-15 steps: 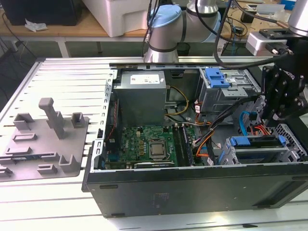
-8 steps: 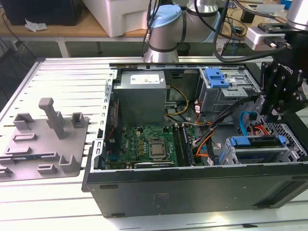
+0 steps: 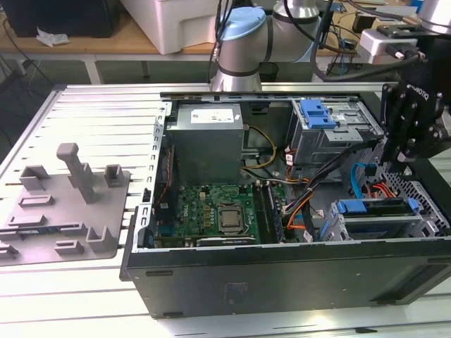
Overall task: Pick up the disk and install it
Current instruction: 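Insert the first disk wire, then insert the second disk wire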
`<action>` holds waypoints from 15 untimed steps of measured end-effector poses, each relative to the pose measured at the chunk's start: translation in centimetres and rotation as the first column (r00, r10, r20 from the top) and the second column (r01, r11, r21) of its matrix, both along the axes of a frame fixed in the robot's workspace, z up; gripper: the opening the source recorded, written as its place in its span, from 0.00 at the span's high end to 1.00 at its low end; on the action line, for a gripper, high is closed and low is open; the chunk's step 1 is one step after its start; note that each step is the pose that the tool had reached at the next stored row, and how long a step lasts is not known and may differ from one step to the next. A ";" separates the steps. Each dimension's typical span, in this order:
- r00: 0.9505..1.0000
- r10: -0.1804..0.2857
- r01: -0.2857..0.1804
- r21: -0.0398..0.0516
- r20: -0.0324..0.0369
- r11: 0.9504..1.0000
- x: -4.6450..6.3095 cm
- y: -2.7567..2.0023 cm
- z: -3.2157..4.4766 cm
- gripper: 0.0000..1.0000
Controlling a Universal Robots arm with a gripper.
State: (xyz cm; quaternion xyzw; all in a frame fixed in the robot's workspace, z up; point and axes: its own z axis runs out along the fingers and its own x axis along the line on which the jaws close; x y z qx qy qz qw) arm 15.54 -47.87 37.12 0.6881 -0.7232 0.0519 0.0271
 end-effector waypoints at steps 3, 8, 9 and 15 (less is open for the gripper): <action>1.000 0.000 0.000 0.000 0.000 1.000 0.0 0.00 0.01 0.69; 1.000 0.000 0.000 0.000 0.000 1.000 -0.1 0.00 0.01 0.69; 1.000 0.000 0.000 0.000 0.000 1.000 -0.1 0.00 0.01 0.69; 1.000 0.000 0.000 0.000 0.000 1.000 -0.1 0.00 0.00 0.69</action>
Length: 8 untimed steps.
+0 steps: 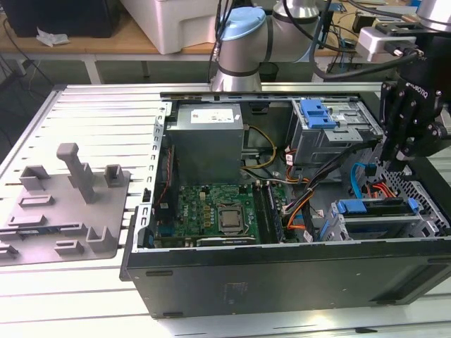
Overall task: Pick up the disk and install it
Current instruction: 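Insert the second disk wire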
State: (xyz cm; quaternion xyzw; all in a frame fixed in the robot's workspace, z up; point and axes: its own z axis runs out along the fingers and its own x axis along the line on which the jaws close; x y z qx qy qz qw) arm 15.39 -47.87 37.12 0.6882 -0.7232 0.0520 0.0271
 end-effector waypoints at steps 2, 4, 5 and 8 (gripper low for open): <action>1.000 -0.006 0.006 -0.035 0.000 0.999 -0.3 0.60 -0.12 0.69; 1.000 -0.006 0.006 -0.079 -0.001 0.997 -0.3 1.41 -0.22 0.69; 1.000 -0.006 0.006 -0.086 -0.001 0.996 -0.3 1.63 -0.25 0.69; 1.000 -0.006 0.006 -0.091 -0.001 0.996 -0.5 1.88 -0.30 0.69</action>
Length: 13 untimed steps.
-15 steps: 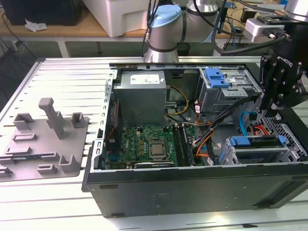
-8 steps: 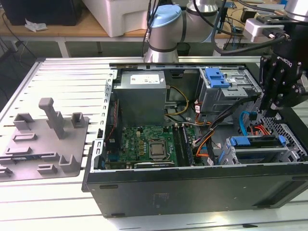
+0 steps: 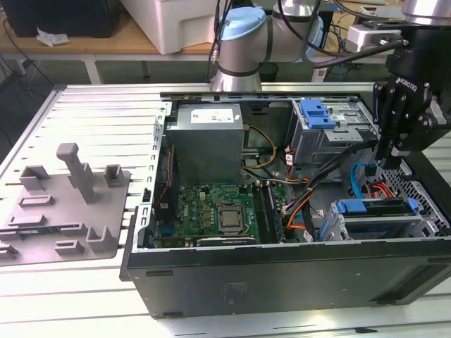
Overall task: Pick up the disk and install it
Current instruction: 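Insert the second disk wire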
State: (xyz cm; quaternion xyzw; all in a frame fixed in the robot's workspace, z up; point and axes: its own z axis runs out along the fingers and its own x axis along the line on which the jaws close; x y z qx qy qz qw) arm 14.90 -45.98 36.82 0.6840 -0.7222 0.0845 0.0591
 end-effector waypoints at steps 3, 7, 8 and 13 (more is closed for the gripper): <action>1.000 0.000 0.000 -0.003 0.000 1.000 -0.3 0.00 -0.06 0.69; 1.000 0.000 0.000 -0.008 0.000 1.000 -0.6 0.00 -0.14 0.69; 1.000 0.000 0.000 -0.009 0.000 1.000 -0.7 0.00 -0.16 0.69; 1.000 -0.001 0.001 -0.013 0.000 1.000 -1.2 0.00 -0.29 0.69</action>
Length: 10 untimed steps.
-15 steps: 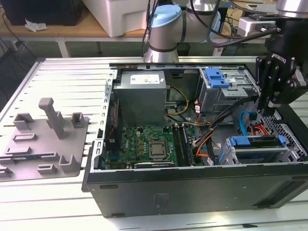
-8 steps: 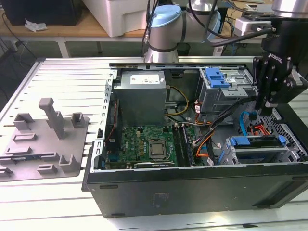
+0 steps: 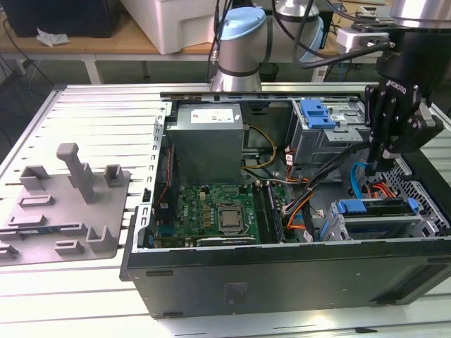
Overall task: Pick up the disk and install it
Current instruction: 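Insert the second disk wire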
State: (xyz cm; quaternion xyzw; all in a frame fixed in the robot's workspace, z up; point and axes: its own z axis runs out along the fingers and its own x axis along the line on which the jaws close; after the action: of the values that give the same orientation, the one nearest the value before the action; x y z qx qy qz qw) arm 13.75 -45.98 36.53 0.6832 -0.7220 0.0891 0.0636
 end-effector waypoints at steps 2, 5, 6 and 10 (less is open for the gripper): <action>1.000 0.000 0.000 -0.002 0.000 1.000 -0.1 0.00 -0.08 0.69; 1.000 0.000 0.000 -0.006 0.000 1.000 -0.3 0.00 -0.19 0.69; 1.000 0.000 0.000 -0.011 0.000 1.000 -0.3 0.00 -0.28 0.69; 1.000 -0.002 0.002 -0.025 0.000 1.000 -0.8 0.00 -0.55 0.69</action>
State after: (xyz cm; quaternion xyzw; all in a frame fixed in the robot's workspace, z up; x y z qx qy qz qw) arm 12.95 -45.98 35.97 0.6815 -0.7216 0.0982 0.0723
